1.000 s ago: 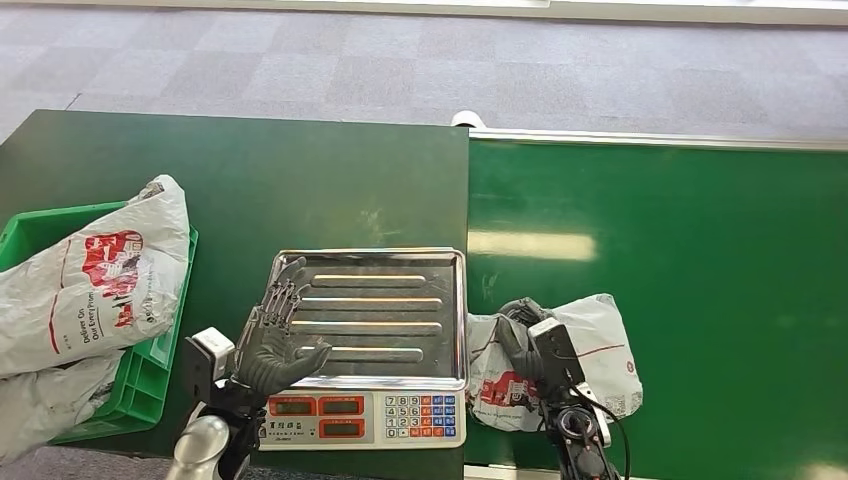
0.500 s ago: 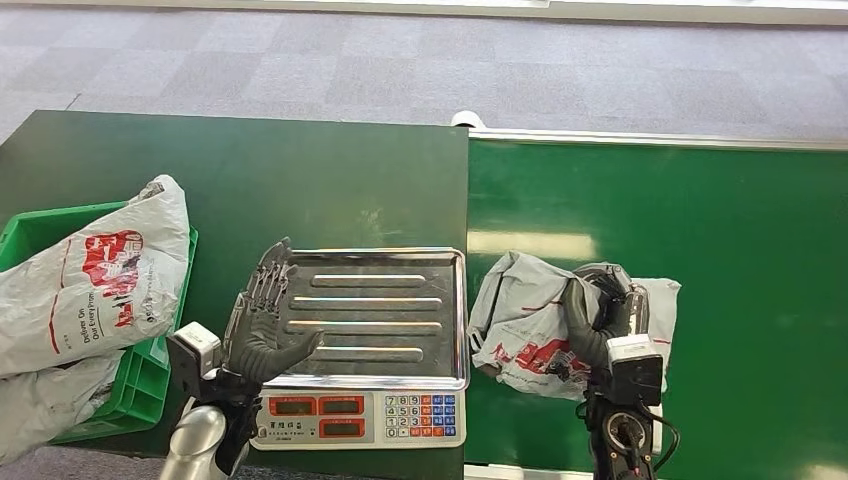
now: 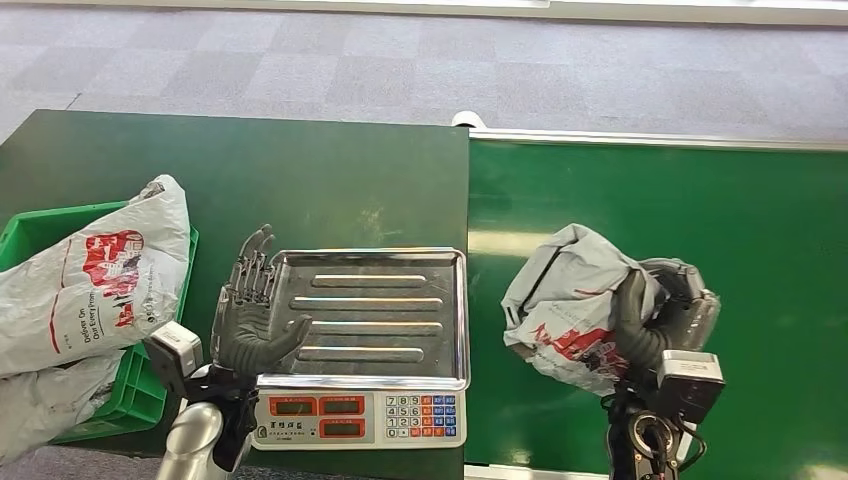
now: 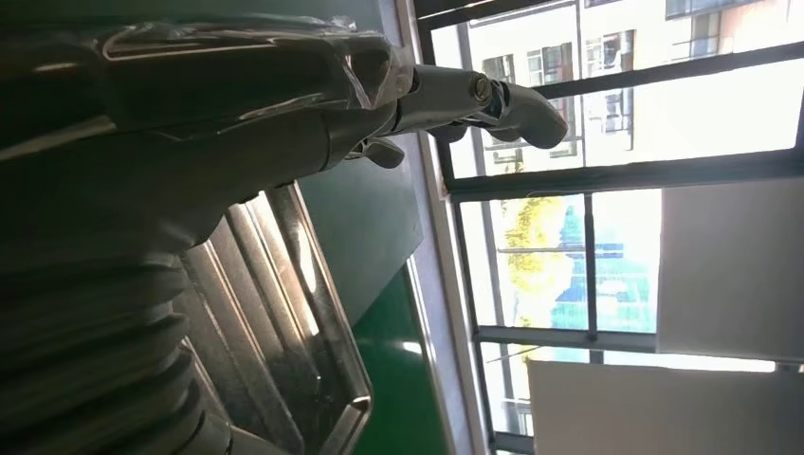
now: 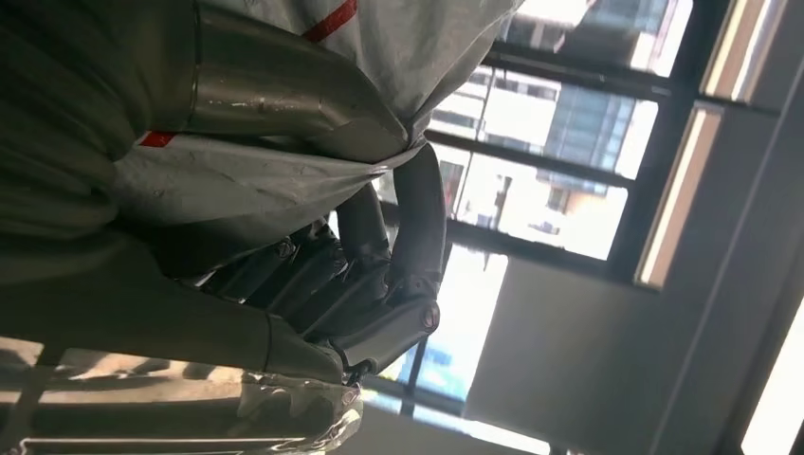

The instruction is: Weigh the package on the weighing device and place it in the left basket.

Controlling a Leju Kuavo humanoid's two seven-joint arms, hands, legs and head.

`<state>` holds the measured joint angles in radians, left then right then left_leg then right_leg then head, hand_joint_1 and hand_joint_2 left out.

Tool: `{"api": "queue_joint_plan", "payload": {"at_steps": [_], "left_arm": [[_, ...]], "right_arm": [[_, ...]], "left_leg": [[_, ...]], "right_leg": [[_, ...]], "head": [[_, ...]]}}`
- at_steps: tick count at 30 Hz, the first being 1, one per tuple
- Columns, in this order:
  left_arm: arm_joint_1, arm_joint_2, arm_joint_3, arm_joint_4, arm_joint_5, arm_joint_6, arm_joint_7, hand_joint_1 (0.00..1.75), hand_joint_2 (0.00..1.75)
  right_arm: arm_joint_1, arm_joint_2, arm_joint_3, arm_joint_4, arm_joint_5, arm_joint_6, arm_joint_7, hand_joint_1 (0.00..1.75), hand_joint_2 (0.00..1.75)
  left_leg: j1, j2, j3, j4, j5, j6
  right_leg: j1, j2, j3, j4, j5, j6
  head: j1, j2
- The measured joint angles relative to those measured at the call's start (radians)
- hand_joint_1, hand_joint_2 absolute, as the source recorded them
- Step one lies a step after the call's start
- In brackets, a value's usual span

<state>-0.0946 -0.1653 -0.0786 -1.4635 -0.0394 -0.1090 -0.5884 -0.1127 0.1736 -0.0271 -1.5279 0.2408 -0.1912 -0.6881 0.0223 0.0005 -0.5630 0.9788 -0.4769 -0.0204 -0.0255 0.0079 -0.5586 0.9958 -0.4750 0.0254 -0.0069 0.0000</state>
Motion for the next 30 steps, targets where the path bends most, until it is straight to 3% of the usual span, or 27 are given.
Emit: {"api": "queue_joint_plan", "payload": {"at_steps": [8,10,14,18,24,30], "left_arm": [[-0.04,-0.005,-0.003,-0.043,0.031,0.023,-0.015,0.0,1.75],[-0.064,-0.005,-0.004,-0.045,-0.001,0.07,-0.02,0.0,1.75],[-0.093,-0.002,-0.016,-0.043,-0.062,0.15,-0.024,0.0,1.75],[-0.112,0.001,-0.036,0.0,-0.058,0.156,-0.045,0.0,1.75],[-0.117,-0.001,-0.048,0.03,-0.02,0.251,-0.071,0.0,1.75],[-0.111,-0.001,-0.044,0.032,0.005,0.273,-0.071,0.0,1.75]], "right_arm": [[-0.024,-0.034,-0.021,-0.258,-0.072,-0.327,-0.007,1.75,1.75],[-0.042,-0.054,0.007,-0.294,0.001,-0.3,-0.006,1.75,1.75],[-0.069,-0.094,0.107,-0.245,0.269,-0.158,-0.007,1.75,1.75],[-0.089,-0.144,0.189,-0.191,0.3,-0.151,-0.007,1.75,1.75],[-0.132,-0.206,0.295,-0.109,0.384,-0.123,-0.006,1.75,1.75],[-0.189,-0.232,0.386,-0.012,0.396,-0.123,-0.006,1.75,1.75]], "left_leg": [[0.0,0.0,0.0,0.0,0.0,0.0],[0.0,0.002,0.001,0.0,0.0,0.0],[0.0,0.002,0.002,0.0,0.001,0.0],[0.0,-0.001,0.0,0.0,0.001,0.0],[0.0,-0.001,-0.001,0.0,0.001,0.0],[0.0,-0.001,-0.001,0.0,0.001,0.0]], "right_leg": [[0.0,0.0,0.0,0.0,0.0,0.0],[0.0,0.001,0.001,0.0,0.001,-0.001],[0.0,0.001,0.001,0.0,0.001,-0.001],[0.0,-0.003,0.001,0.0,0.001,-0.001],[0.0,-0.002,0.0,0.0,0.001,-0.001],[0.0,-0.002,0.0,0.001,0.001,-0.001]], "head": [[0.0,0.0],[0.0,0.0],[0.0,0.0],[0.0,0.0],[0.0,0.0],[0.0,0.0]]}}
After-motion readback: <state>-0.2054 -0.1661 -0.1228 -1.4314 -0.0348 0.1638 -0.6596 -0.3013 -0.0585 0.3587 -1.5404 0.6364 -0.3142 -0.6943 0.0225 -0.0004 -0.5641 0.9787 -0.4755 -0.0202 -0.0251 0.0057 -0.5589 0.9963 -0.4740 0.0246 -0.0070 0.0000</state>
